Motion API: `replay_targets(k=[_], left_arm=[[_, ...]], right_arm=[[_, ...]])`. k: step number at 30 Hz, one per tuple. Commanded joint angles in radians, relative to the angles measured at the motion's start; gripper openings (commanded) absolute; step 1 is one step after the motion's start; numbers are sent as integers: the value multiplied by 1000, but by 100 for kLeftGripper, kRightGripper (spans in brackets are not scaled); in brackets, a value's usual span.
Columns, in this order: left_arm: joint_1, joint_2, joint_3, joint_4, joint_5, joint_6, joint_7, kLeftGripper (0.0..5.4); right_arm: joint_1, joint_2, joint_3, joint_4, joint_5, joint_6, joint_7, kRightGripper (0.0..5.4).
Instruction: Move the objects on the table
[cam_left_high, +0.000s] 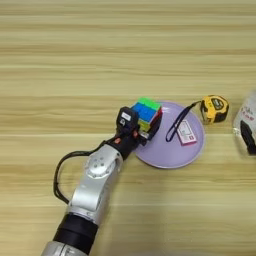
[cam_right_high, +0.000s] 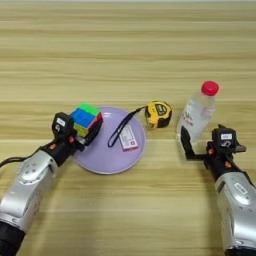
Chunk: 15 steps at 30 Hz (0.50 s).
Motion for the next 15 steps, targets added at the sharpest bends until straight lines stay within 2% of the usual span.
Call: replay_targets(k=[1,15], left_arm=[[-40,-16,-12,23,16,1,-6,328],[-61,-16,-15,84,28,0,-11,328]], right_arm=[[7,6,-2,-11,7,15,-7,540],[11,16,0,-25,6,19,-18,540]])
